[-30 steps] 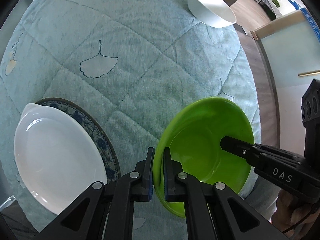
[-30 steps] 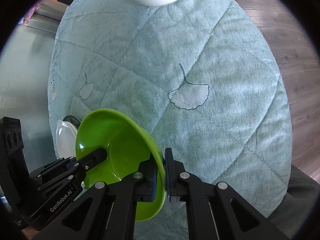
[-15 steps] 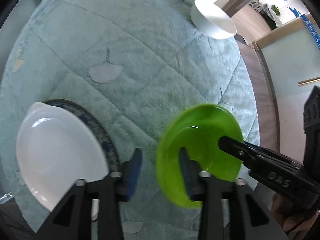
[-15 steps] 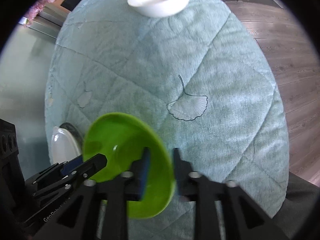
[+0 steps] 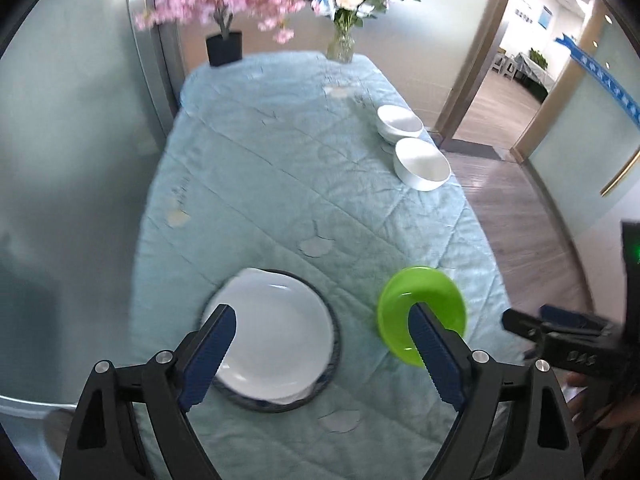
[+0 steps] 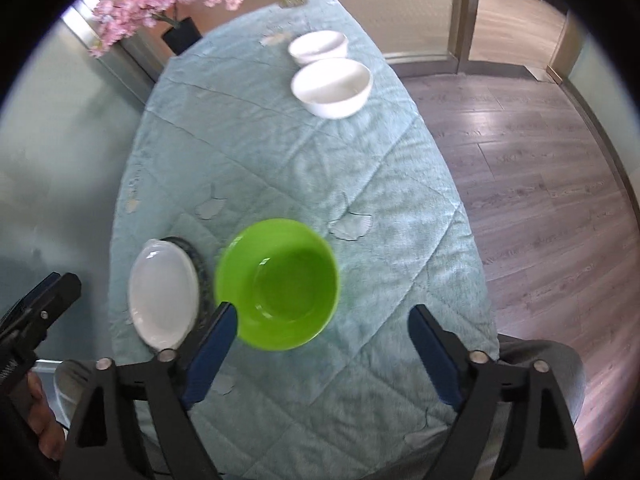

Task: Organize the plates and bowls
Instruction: 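Lower the green bowl beside the plate stack and open both grippers, then move both grippers to the rim of the nearer white bowl, then close both grippers on the white bowl rim and lift it, then carry the white bowl over the green bowl and lower it inside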

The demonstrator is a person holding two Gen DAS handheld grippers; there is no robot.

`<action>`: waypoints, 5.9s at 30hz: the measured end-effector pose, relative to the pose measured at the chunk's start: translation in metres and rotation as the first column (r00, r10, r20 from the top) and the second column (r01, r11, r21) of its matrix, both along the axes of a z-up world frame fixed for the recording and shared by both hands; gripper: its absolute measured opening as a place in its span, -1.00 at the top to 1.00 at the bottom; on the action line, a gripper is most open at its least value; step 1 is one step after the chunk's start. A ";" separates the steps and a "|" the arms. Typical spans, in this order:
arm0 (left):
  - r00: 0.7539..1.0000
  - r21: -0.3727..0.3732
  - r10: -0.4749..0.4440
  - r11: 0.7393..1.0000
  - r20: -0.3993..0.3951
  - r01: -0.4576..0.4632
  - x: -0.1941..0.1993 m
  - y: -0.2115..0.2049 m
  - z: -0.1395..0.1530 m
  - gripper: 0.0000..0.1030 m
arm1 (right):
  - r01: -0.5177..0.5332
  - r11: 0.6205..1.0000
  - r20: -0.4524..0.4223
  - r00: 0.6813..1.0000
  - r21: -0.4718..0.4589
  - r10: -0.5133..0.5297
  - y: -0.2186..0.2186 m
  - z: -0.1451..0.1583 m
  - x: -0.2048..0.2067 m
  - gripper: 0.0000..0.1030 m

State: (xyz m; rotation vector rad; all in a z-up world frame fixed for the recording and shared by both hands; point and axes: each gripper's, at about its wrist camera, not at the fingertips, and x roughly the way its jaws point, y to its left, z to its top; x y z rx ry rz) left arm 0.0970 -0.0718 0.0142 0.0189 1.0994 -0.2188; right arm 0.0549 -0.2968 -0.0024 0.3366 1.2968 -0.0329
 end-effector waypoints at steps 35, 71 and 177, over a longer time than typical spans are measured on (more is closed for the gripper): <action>0.993 -0.028 0.079 0.997 0.091 -0.077 0.004 0.019 0.039 -0.96 | -0.054 0.968 0.219 0.970 -0.245 0.110 0.013 0.066 -0.002 -0.99; 0.935 -0.101 -0.187 0.981 -0.302 0.164 0.356 -0.165 -0.082 -0.69 | -0.074 0.993 0.010 0.997 0.096 0.073 -0.135 -0.034 0.294 -0.92; 0.892 -0.155 -0.220 0.973 -0.395 0.171 0.045 -0.079 -0.070 0.95 | -0.015 0.992 -0.117 0.993 0.122 0.029 0.009 -0.019 0.028 0.88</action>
